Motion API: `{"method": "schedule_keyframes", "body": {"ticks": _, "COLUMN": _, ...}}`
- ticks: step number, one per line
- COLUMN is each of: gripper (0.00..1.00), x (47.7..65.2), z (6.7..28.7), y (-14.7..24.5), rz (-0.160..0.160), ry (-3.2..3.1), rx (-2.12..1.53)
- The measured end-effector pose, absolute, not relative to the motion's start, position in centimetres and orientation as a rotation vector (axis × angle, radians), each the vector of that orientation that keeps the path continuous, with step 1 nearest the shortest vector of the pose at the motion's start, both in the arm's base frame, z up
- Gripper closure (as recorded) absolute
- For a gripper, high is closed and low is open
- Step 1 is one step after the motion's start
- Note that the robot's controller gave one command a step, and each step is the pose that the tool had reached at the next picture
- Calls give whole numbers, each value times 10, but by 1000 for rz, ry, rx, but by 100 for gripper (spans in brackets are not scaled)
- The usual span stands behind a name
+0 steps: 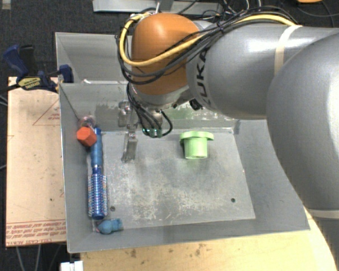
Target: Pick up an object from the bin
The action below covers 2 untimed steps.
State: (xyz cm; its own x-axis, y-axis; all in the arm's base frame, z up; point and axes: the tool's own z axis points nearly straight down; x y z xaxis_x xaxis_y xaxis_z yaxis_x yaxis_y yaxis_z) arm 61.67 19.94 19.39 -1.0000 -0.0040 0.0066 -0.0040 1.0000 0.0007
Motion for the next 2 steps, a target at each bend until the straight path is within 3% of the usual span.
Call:
{"method": "schedule_keyframes", "body": {"ticks": 1, "gripper": 0, "x": 618, "z": 72, "y": 239, "rz": -3, "ry": -3019, "rx": 902}}
{"method": "schedule_keyframes", "body": {"ticks": 2, "gripper": 0, "x": 589, "z": 101, "y": 248, "rz": -2, "ry": -2629, "rx": 1725}}
